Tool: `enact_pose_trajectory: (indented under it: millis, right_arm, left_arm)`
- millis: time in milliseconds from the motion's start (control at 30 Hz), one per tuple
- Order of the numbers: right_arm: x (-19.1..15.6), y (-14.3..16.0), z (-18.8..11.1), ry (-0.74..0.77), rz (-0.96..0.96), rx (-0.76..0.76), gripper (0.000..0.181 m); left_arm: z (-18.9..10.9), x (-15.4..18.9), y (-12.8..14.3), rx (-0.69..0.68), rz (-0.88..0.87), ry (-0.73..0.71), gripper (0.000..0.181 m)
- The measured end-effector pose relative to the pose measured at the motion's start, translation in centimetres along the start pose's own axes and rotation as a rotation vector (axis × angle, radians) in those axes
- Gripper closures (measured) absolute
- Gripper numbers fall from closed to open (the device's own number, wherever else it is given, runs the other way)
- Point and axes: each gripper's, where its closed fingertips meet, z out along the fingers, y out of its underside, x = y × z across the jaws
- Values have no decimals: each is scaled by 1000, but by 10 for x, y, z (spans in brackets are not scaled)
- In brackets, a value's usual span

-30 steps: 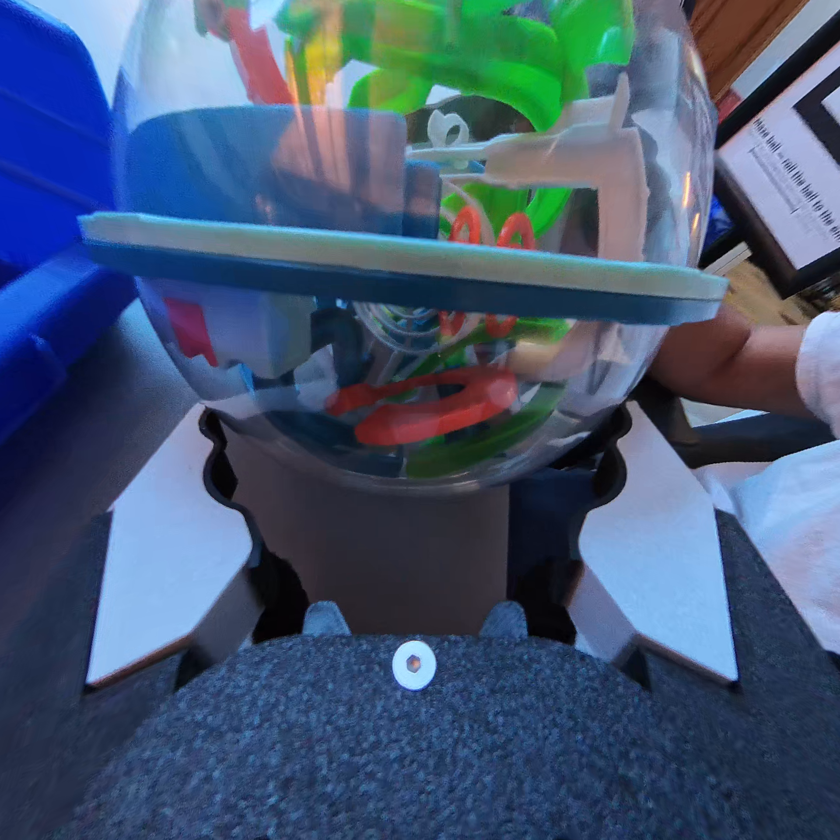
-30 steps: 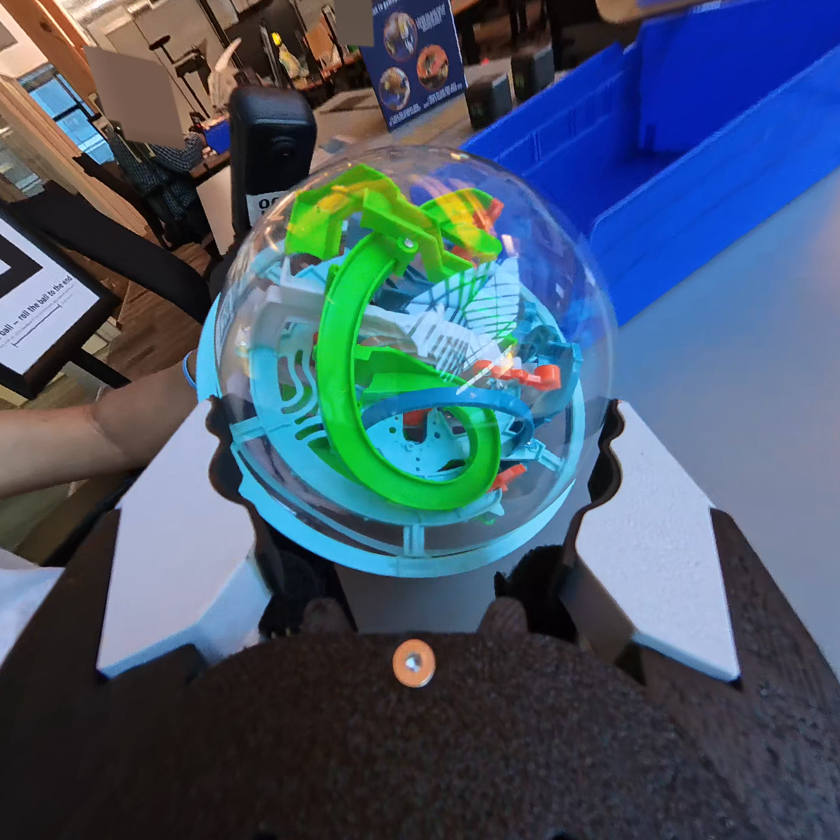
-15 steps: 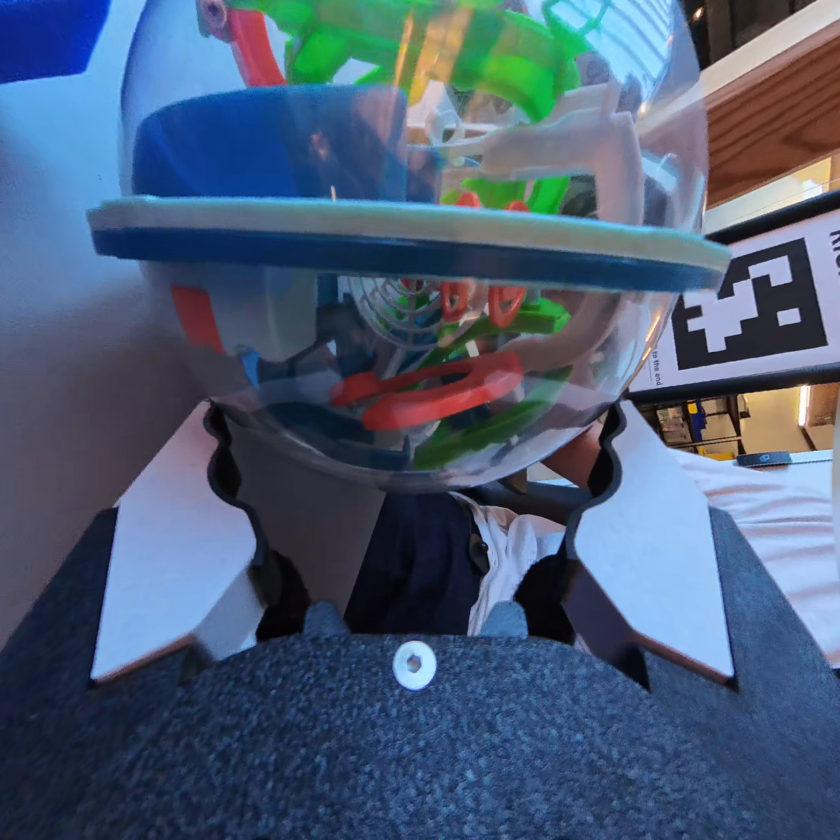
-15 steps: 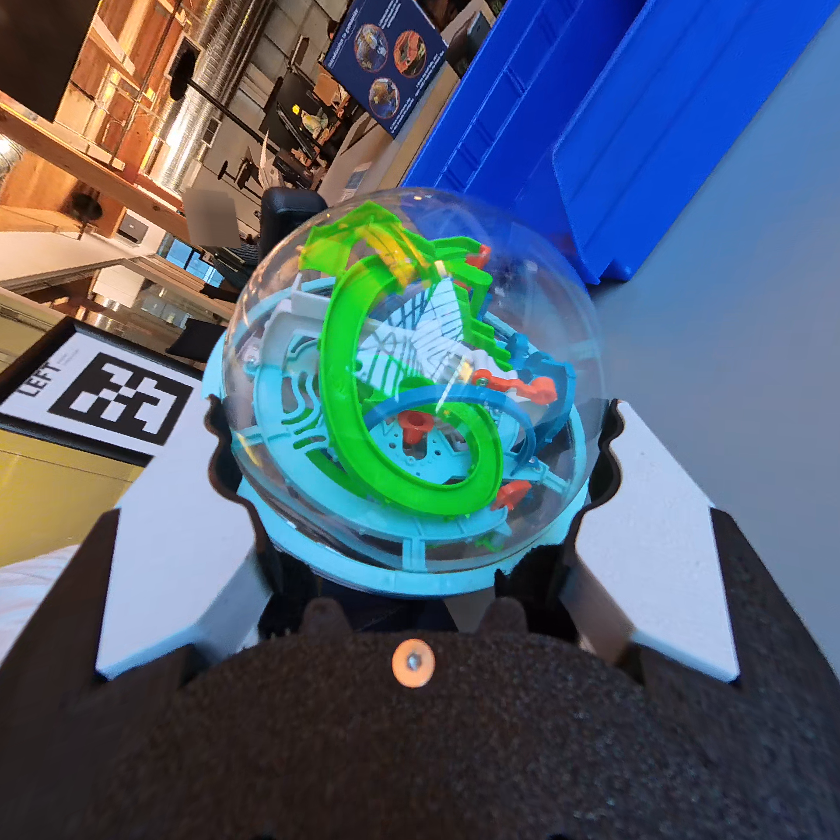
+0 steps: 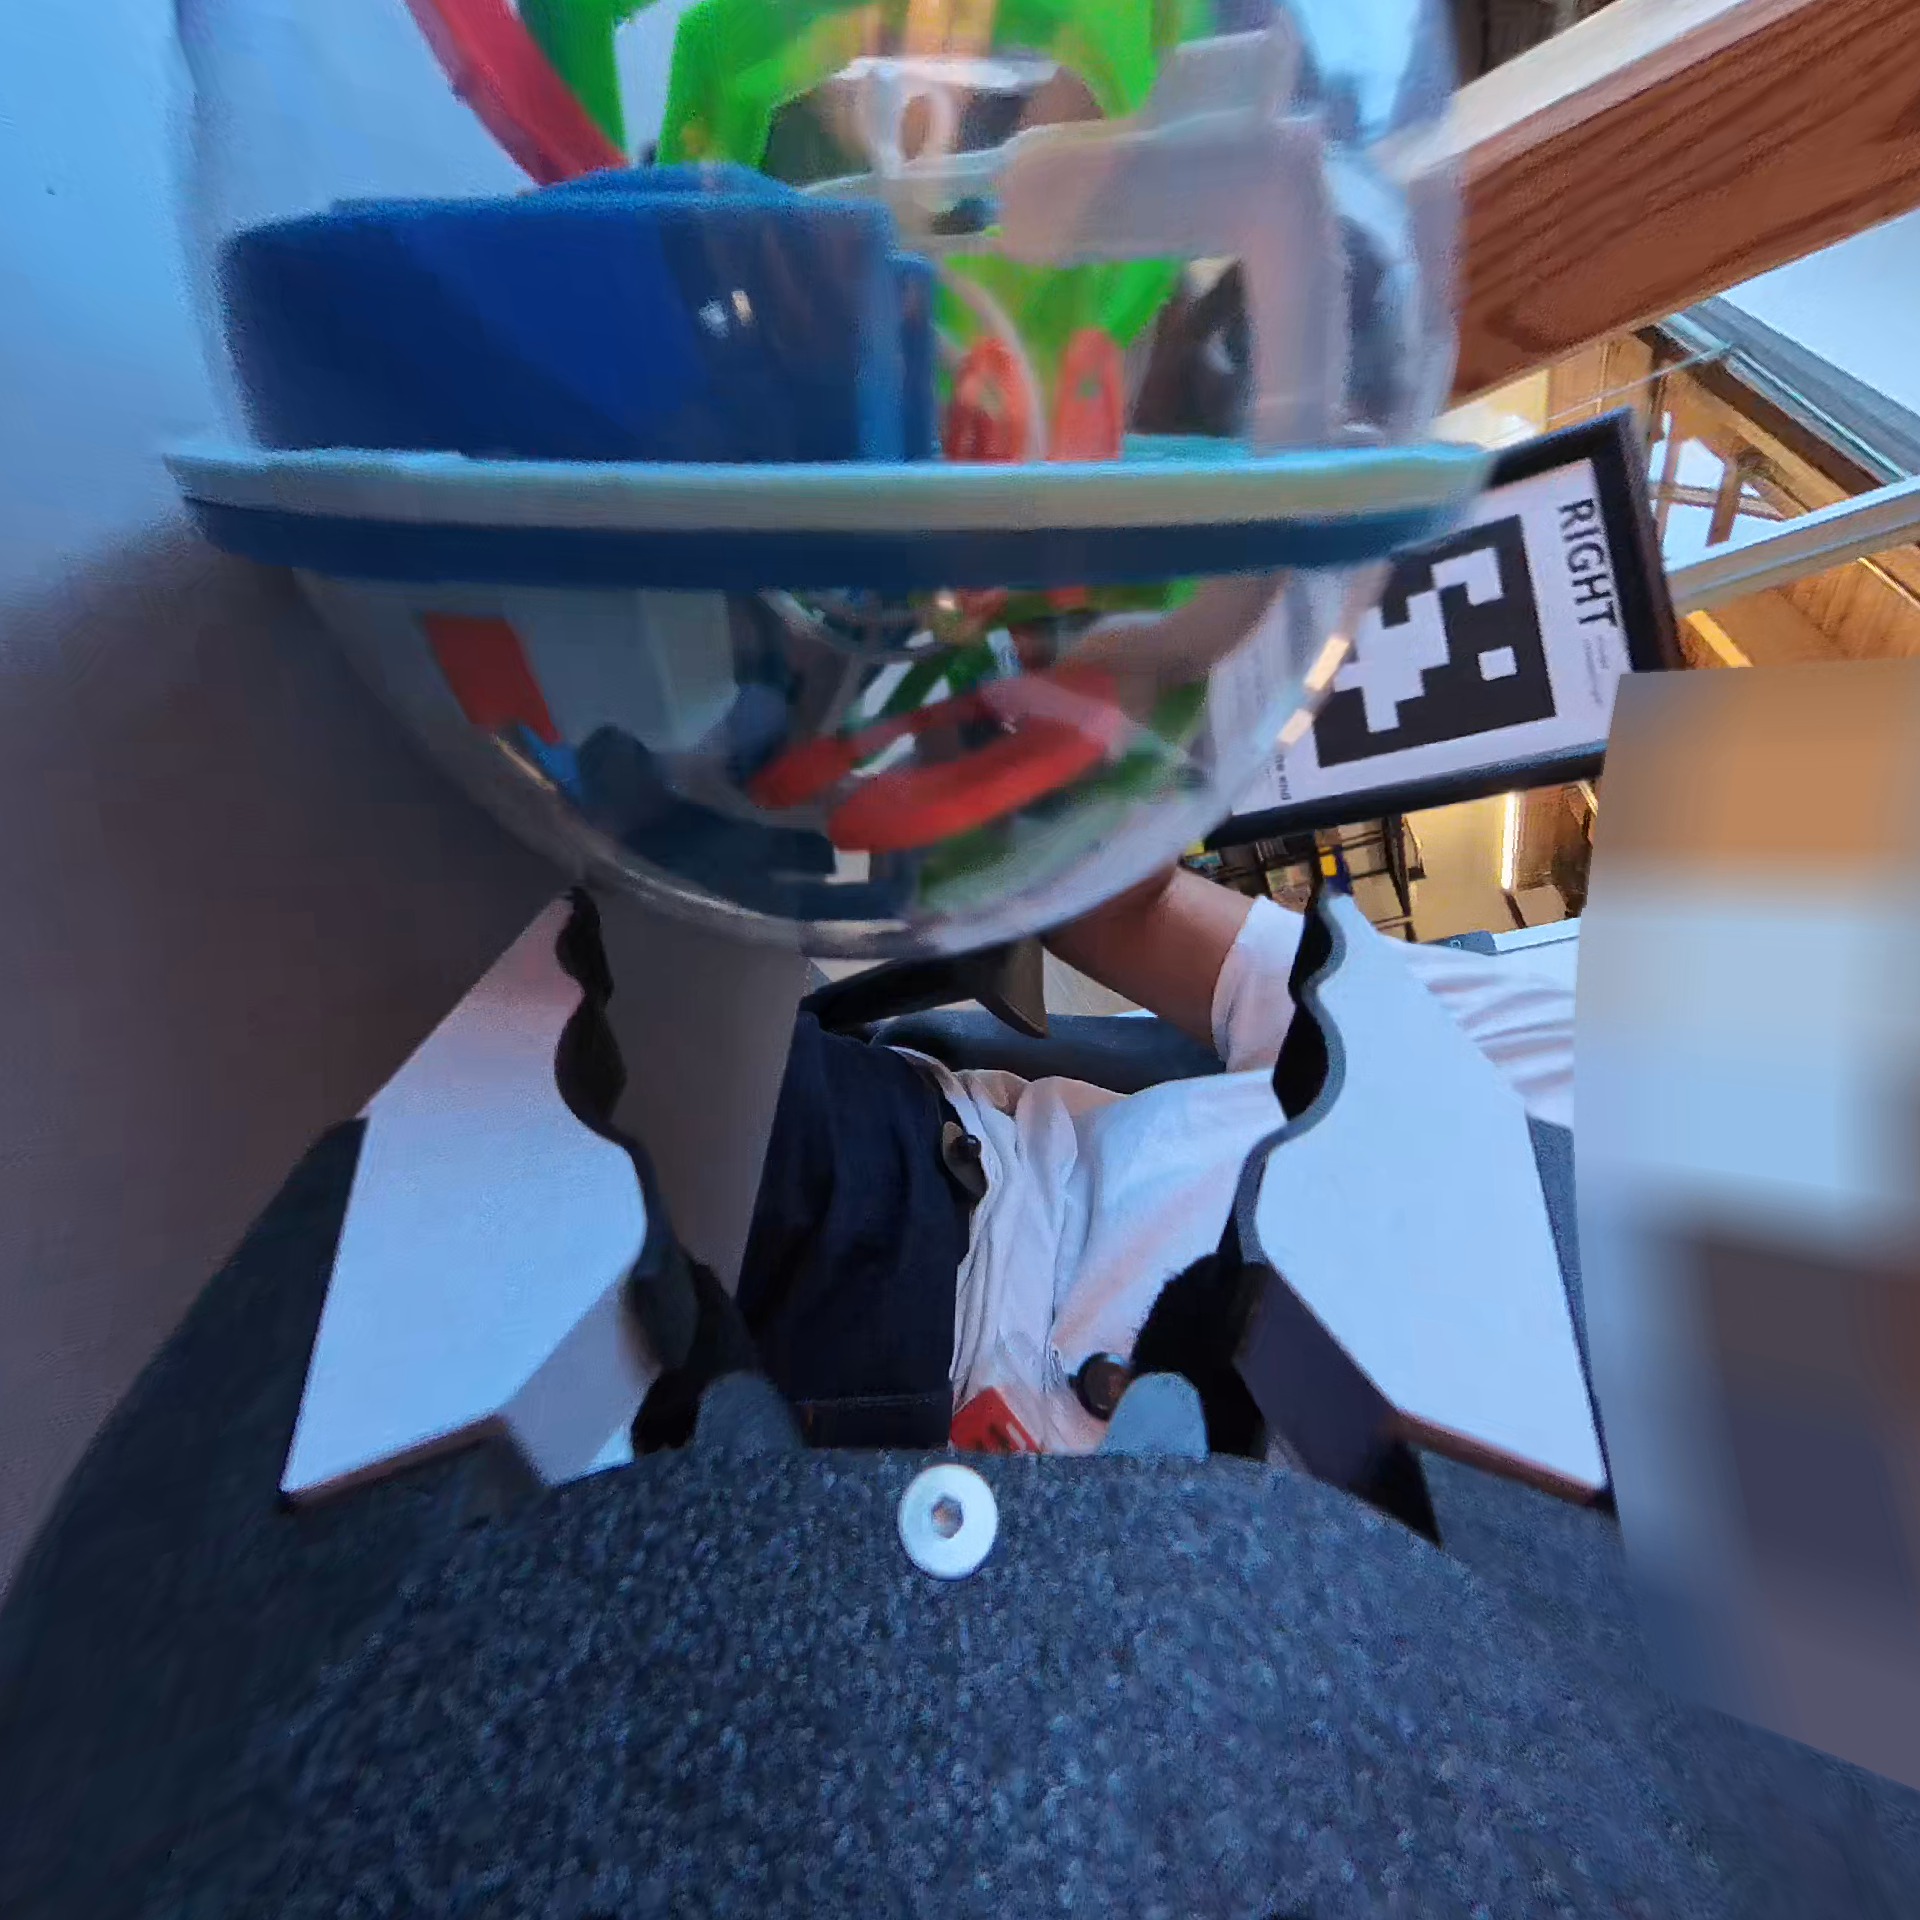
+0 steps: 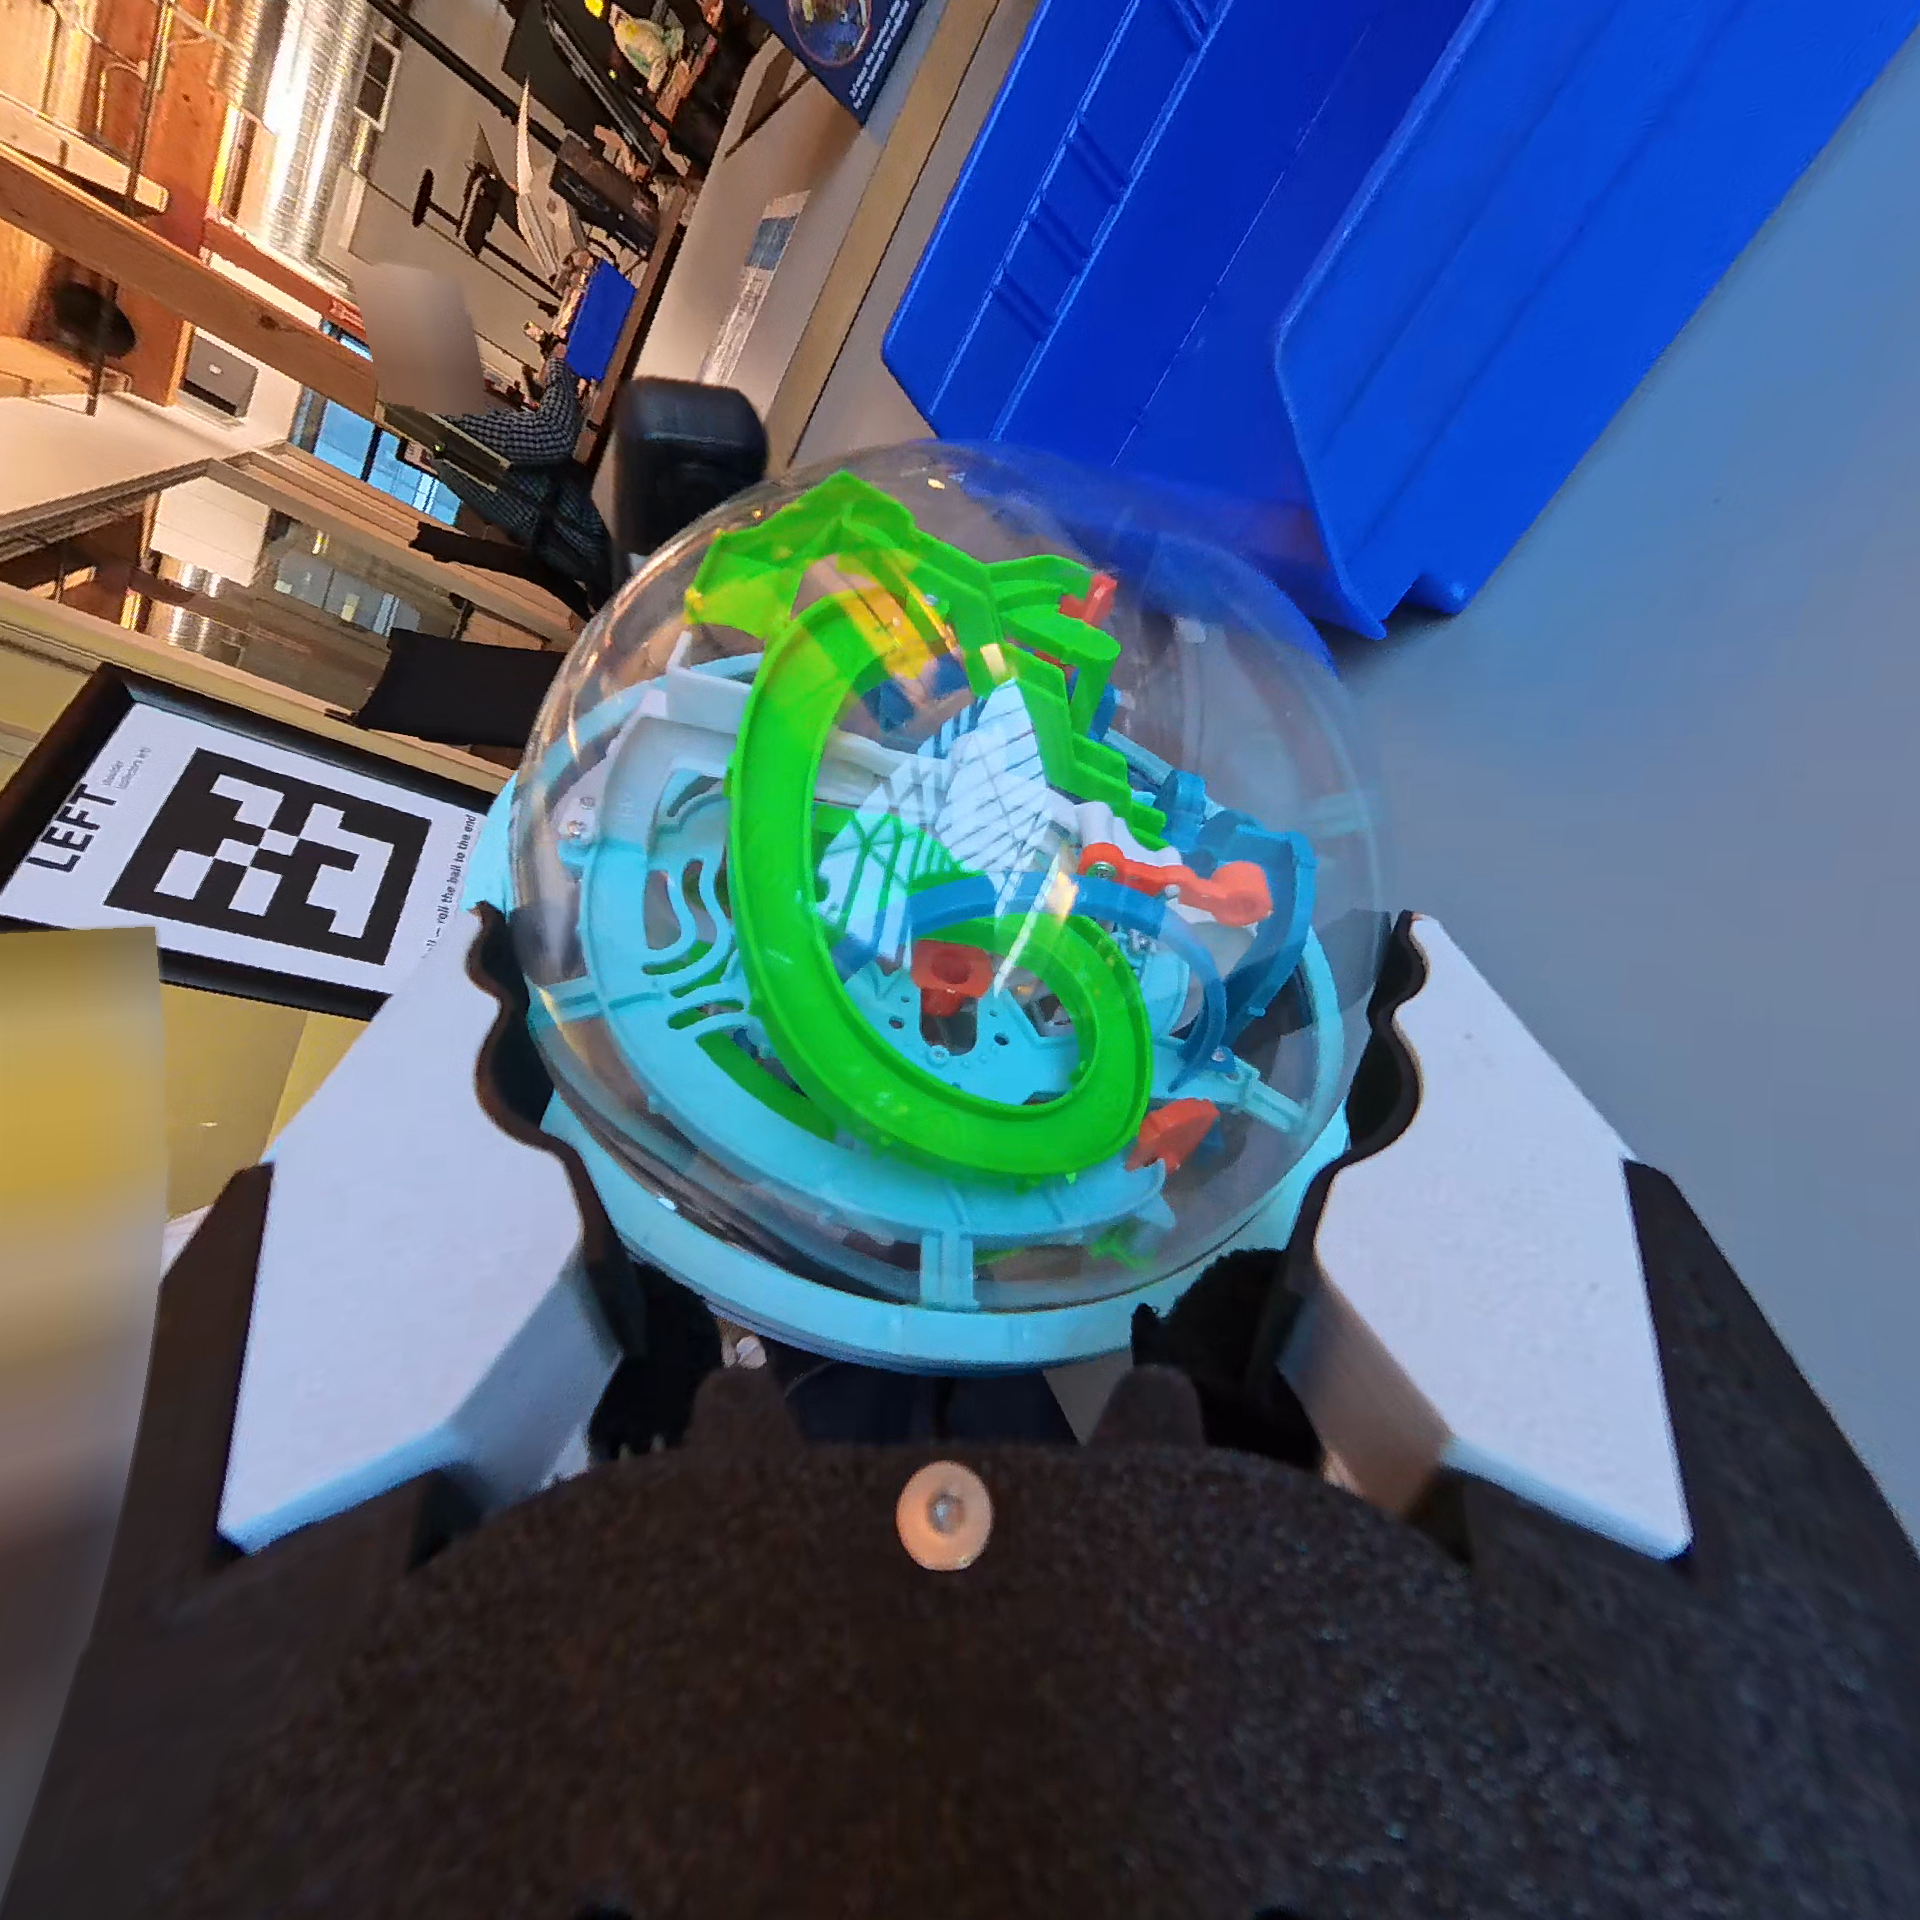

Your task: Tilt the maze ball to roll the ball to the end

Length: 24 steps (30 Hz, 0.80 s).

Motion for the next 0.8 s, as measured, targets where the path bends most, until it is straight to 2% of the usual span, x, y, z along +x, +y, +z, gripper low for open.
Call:
enact_pose_trajectory:
  millis: [33, 100, 167, 267, 300, 333, 367, 400, 500, 533, 667, 800]
  right_arm:
    - [0, 0, 0, -2, 2, -2, 27]
    - [0, 0, 0, -5, 4, -8, 27]
    - [0, -1, 0, -9, 3, -11, 27]
    - [0, -3, 2, -23, -23, -9, 27]
    - [0, -4, 3, -33, -28, -1, 27]
    - [0, -6, 4, -47, -35, 5, 27]
    - [0, -6, 4, -63, -37, 6, 27]
    - [1, -7, 4, -76, -37, 3, 27]
    - [2, -8, 6, -101, -39, 1, 27]
    - [2, -8, 7, -108, -39, -4, 27]
    - [3, -10, 9, -124, -35, -24, 27]
    - [5, -12, 3, -165, -20, 10, 28]
  left_arm:
    - [-9, 3, -1, 9, 32, -27, 55]
    - [-29, 3, -7, 18, 161, -180, 62]
    - [-41, 14, -18, -5, 402, -343, 64]
    - [-41, 29, -33, -134, 865, -577, 72]
    - [-36, 35, -37, -179, 989, -612, 73]
    - [-31, 39, -40, -219, 1080, -626, 82]
    - [-25, 41, -43, -260, 1127, -624, 85]
    - [-20, 40, -47, -302, 1134, -623, 77]
    - [-10, 23, -62, -441, 1084, -672, 28]
    - [-8, 14, -66, -492, 1072, -695, 22]
    - [0, -18, -62, -684, 981, -713, 22]
    - [5, -16, -66, -675, 927, -694, 24]
